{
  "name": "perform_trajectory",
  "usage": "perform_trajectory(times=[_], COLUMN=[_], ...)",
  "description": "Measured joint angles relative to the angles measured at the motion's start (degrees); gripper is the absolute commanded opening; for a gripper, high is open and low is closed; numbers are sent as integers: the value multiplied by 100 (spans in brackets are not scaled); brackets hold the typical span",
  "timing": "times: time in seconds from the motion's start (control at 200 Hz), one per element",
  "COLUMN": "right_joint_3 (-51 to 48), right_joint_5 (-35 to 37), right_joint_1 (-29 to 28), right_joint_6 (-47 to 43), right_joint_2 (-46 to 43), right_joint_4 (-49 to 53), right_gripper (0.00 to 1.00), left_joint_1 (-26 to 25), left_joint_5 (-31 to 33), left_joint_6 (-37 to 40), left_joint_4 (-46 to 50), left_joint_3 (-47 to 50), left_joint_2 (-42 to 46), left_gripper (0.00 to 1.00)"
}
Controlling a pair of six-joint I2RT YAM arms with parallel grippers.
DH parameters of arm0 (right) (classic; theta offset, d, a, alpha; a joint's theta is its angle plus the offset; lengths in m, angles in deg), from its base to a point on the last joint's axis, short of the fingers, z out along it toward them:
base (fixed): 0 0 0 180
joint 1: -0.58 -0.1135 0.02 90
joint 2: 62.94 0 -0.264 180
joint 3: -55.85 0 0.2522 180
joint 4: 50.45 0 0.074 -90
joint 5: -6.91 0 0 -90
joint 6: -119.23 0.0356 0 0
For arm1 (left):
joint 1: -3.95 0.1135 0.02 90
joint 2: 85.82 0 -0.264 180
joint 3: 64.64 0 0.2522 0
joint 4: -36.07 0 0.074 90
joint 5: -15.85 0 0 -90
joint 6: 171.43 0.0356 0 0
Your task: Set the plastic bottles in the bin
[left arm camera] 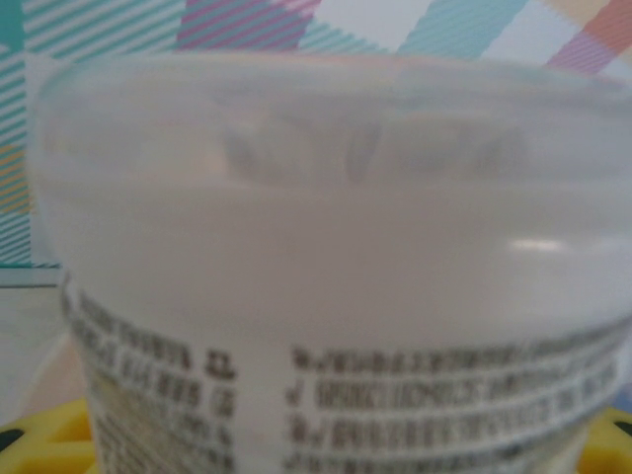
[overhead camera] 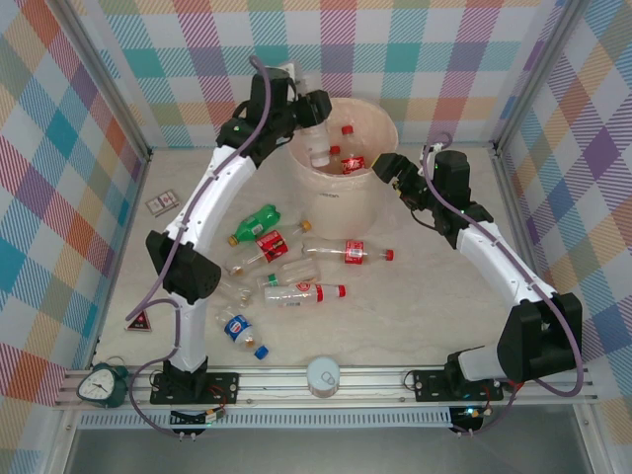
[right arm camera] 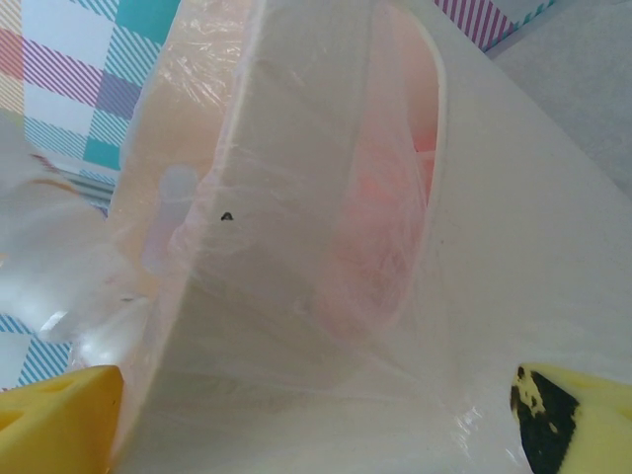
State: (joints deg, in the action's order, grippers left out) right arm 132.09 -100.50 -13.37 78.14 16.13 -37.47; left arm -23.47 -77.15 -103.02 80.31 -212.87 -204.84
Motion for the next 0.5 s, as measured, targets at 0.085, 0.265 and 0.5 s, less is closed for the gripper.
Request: perform_trajectory(times=[0.085,0.265,0.5], right_joint_3=[0,2,22], right_joint_5=[7,44,85], right_joint_1=[0,-13,-17], right_joint_6=[-4,-7,-24], right_joint_2=[0,0,0], right_joint_4=[2,13,42], right_gripper=[99,99,99], left_joint_1=[-70,-256,-411], left_joint_5=[-13,-17,-66], left_joint_6=[291,817,1204], left_joint_4=[138,345,442], left_joint_3=[0,133,313], left_joint_2=[-160,-310,-452], left_gripper=[40,44,50])
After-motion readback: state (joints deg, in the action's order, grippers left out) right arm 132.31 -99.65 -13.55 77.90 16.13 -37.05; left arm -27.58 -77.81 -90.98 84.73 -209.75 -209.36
